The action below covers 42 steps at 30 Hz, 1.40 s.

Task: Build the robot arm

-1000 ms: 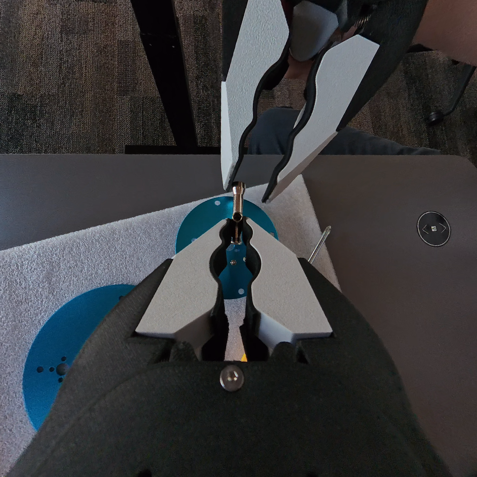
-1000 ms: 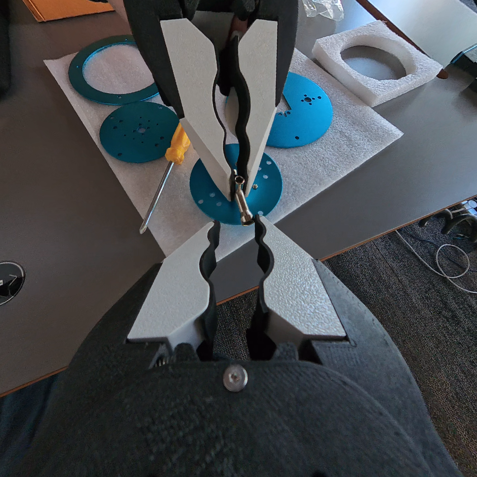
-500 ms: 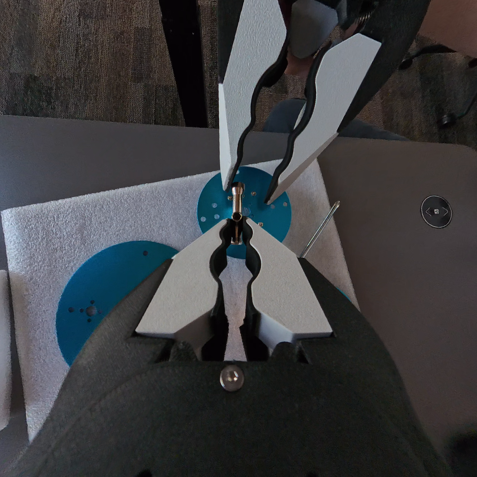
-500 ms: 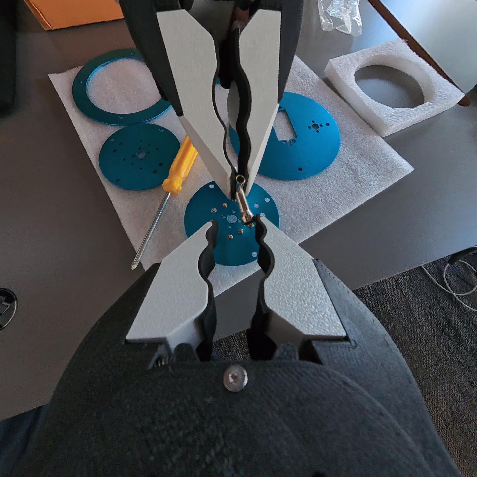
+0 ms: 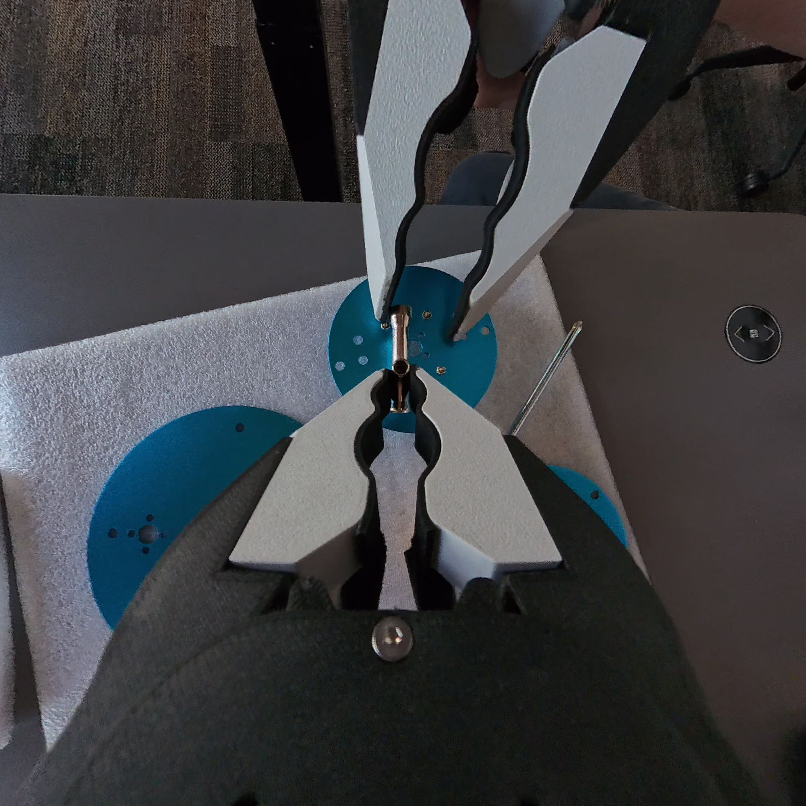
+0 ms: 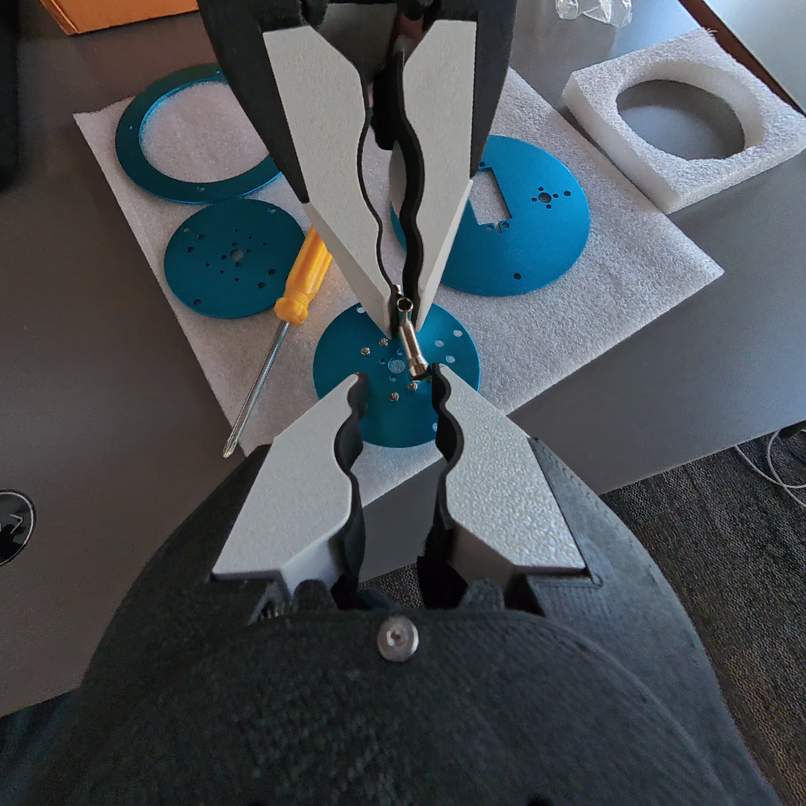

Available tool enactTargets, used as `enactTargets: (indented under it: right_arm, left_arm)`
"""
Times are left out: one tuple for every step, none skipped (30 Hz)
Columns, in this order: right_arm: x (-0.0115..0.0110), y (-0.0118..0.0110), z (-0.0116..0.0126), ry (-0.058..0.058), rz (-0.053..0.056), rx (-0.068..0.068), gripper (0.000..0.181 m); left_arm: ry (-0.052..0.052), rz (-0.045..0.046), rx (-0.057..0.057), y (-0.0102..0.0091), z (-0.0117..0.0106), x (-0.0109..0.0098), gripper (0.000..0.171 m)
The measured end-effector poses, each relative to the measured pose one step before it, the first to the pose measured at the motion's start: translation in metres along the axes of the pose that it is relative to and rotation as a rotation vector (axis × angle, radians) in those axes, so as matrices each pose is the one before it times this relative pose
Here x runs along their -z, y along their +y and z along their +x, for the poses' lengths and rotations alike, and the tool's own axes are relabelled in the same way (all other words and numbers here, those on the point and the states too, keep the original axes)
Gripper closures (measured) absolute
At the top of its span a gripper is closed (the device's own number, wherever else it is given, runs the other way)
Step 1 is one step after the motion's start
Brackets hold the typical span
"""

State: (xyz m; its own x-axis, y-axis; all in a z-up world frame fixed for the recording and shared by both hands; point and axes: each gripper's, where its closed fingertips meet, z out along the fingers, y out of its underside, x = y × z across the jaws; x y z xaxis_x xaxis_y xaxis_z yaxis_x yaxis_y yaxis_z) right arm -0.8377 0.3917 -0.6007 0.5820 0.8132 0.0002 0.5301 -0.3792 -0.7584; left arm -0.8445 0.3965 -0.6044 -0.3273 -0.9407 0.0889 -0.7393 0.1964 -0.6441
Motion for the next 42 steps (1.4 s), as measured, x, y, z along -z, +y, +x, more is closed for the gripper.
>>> enactTargets:
  right_arm:
    - [-0.00016,-0.00039,0.0003,0.004,-0.0051,0.0058,0.153]
    - [0.0001,0.00028,0.00136,0.0097,-0.0078,0.0072,0.156]
    - [-0.00001,0.00067,0.00108,0.0067,-0.0073,0.0067,0.159]
    - [0.00002,0.00058,0.00032,0.0,-0.0056,0.0036,0.16]
    - [0.00012,0.00092,0.00099,0.002,-0.0086,0.0017,0.162]
    - [0.00003,0.00078,0.00118,0.0022,-0.0079,0.0029,0.165]
    - [-0.00005,-0.00048,0.00091,-0.0009,-0.003,0.0033,0.167]
    - [-0.00002,-0.00224,0.00113,0.0001,0.0045,0.0048,0.168]
    - [-0.00034,-0.0037,0.00085,-0.0012,0.0126,0.0071,0.168]
    - [-0.00144,-0.00283,-0.00058,-0.0107,0.0058,0.0113,0.169]
    - [-0.00235,-0.00142,-0.00004,-0.0076,-0.0055,0.0121,0.169]
    - [-0.00273,0.00013,-0.00075,-0.0126,-0.0149,0.011,0.171]
    - [-0.00246,0.00042,-0.00134,-0.0174,-0.0163,0.0024,0.173]
    - [-0.00086,-0.00047,-0.00016,-0.008,-0.0124,-0.0023,0.173]
    - [0.00017,-0.00001,-0.00067,-0.008,-0.0093,-0.0046,0.174]
    - [0.0006,0.00008,-0.00035,-0.0044,-0.0046,-0.0013,0.174]
    - [0.00047,0.00039,0.00002,-0.0001,-0.0092,-0.0013,0.174]
    - [-0.00027,0.00163,-0.00003,-0.0005,-0.0159,-0.0071,0.174]
    - [-0.00048,0.00146,0.00001,-0.001,-0.015,-0.003,0.174]
    - [-0.00029,0.00021,0.00004,0.0005,-0.0062,0.0014,0.174]
    - [-0.00008,-0.00019,0.00029,0.0011,-0.0035,0.0015,0.174]
    - [-0.00003,-0.00027,0.00007,-0.001,-0.0035,-0.0038,0.174]
    - [-0.00019,-0.00036,0.00001,-0.0014,-0.0026,-0.0019,0.174]
    - [-0.00014,-0.00021,0.00025,0.0009,-0.0019,0.0029,0.174]
    - [-0.00007,0.0003,0.00007,0.0009,-0.004,0.0028,0.174]
    - [0.00005,0.00008,-0.00007,-0.0005,-0.003,-0.0002,0.174]
    - [0.00017,-0.00037,0.00006,0.0005,-0.0009,0.0008,0.174]
    - [0.00005,0.00002,0.00008,0.0016,-0.0022,0.002,0.174]
    - [-0.00016,0.00003,0.00018,0.0029,-0.004,0.0027,0.174]
    - [0.00005,-0.00025,-0.00011,0.0023,-0.0004,0.0023,0.174]
    - [-0.00009,-0.00015,0.00003,0.0012,0.0007,0.0018,0.174]
    - [0.00001,0.00003,-0.00005,-0.001,-0.0003,-0.0018,0.174]
    - [-0.00022,0.0001,-0.00008,-0.0038,-0.0004,-0.0074,0.174]
    - [0.0001,-0.00013,-0.00009,-0.0033,0.0021,-0.0073,0.174]
    - [-0.00005,-0.00022,0.00001,-0.0008,0.0029,-0.0038,0.174]
    - [-0.00006,0.00009,-0.00004,0.0002,-0.0002,-0.0009,0.174]
    - [0.00002,0.00013,-0.0001,0.0014,-0.0019,-0.0027,0.174]
    - [0.00003,0.00007,-0.00016,0.0019,-0.0033,-0.0023,0.174]
    - [0.00017,-0.00039,-0.00003,0.0032,-0.0006,-0.0027,0.174]
    - [0.00017,-0.00042,-0.00012,0.0033,-0.0001,-0.0029,0.174]
    - [0.00013,-0.00006,0.00003,0.0026,-0.0017,-0.0044,0.174]
    - [-0.0001,-0.00002,-0.00002,0.0022,-0.0017,-0.0017,0.174]
  left_arm:
    - [0.001,-0.00439,-0.0166,0.00034,-0.00008,0.00011,0.166]
    - [0.0024,-0.00608,-0.0126,-0.00001,0.00017,-0.0001,0.166]
    - [0.0034,-0.00967,-0.0081,0.00003,0.00008,-0.00017,0.166]
    - [0.006,-0.01332,0.0005,-0.00024,0.00001,-0.00017,0.166]
    - [0.0056,-0.01418,-0.002,-0.00033,0.0002,-0.00027,0.166]
    - [0.0009,-0.01243,-0.0114,0.0,0.00006,-0.00015,0.166]
    - [-0.0027,-0.00807,-0.0148,0.00015,0.00007,-0.00004,0.166]
    - [-0.0033,-0.00143,-0.0102,0.00017,0.00008,-0.00002,0.166]
    - [-0.0012,0.00335,-0.0017,0.00038,-0.00013,0.00014,0.166]
    - [0.0029,0.00711,0.0058,0.00014,0.00004,0.00015,0.166]
    - [0.003,0.00908,0.0052,-0.00001,0.00004,0.0,0.166]
    - [0.0012,0.00698,0.0008,0.0003,-0.0003,0.00016,0.166]
    - [0.0025,0.00553,0.0014,0.00017,-0.00012,0.00002,0.166]
    - [0.0023,0.00461,0.0025,0.00006,-0.00006,0.00003,0.166]
    - [0.0035,0.00475,0.0015,-0.00023,0.00033,0.00017,0.166]
    - [0.0032,0.00613,0.0063,-0.00066,0.00052,0.00029,0.166]
    - [0.0054,0.00436,0.011,-0.00062,0.00037,0.00085,0.166]
    - [0.0112,0.01179,0.0131,-0.00168,0.00044,0.00255,0.163]
    - [0.0121,0.0349,0.0184,-0.00474,0.0,0.0043,0.161]
    - [0.0126,0.04267,0.0196,-0.00627,-0.00014,0.00473,0.161]
    - [0.0144,0.02815,0.0119,-0.00439,0.00095,0.00378,0.161]
    - [0.0094,0.00468,0.0014,-0.00096,0.00113,0.00177,0.161]
    - [-0.0082,-0.01565,-0.0067,0.00221,-0.00072,-0.0004,0.161]
    - [-0.0179,-0.02169,-0.0099,0.00327,-0.00171,-0.00155,0.159]
    - [-0.0069,-0.01073,-0.0094,0.00182,0.00004,-0.00209,0.159]
    - [-0.004,0.00181,-0.0071,0.00024,0.00039,-0.00174,0.161]
    - [-0.0112,-0.00283,-0.0055,0.00089,-0.0013,-0.00125,0.164]
    - [-0.0035,-0.0086,-0.0053,0.00195,-0.00051,-0.00096,0.166]
    - [0.0,0.0023,0.0004,0.00009,-0.00016,-0.00003,0.166]
    - [0.0014,0.00052,0.0021,0.0004,0.00019,0.00016,0.166]
    - [-0.0002,0.00253,0.002,0.00019,0.0,0.00008,0.166]
    - [-0.0005,0.00436,0.0027,0.00019,0.00014,-0.0001,0.166]
    - [-0.0001,0.00363,0.0024,0.00017,0.00001,-0.00014,0.166]
    - [-0.001,0.00129,-0.001,0.00024,-0.00004,0.00015,0.166]
    - [-0.002,-0.00066,-0.0022,0.00018,-0.00008,0.00007,0.166]
    - [-0.0026,-0.00159,-0.0033,0.00009,0.00006,-0.00012,0.166]
    - [-0.0039,-0.00128,-0.0076,0.00003,0.00003,-0.00007,0.166]
    - [-0.0034,0.00015,-0.008,0.00005,0.00008,0.00005,0.166]
    - [-0.0028,0.00209,-0.0056,0.00014,0.00012,0.00029,0.166]
    - [-0.0019,0.0064,-0.0032,-0.00009,0.00004,0.00027,0.166]
    - [-0.001,0.01004,0.0003,0.00014,-0.00002,0.0001,0.166]
    - [0.0015,0.00841,0.006,-0.00001,0.00004,0.00008,0.166]
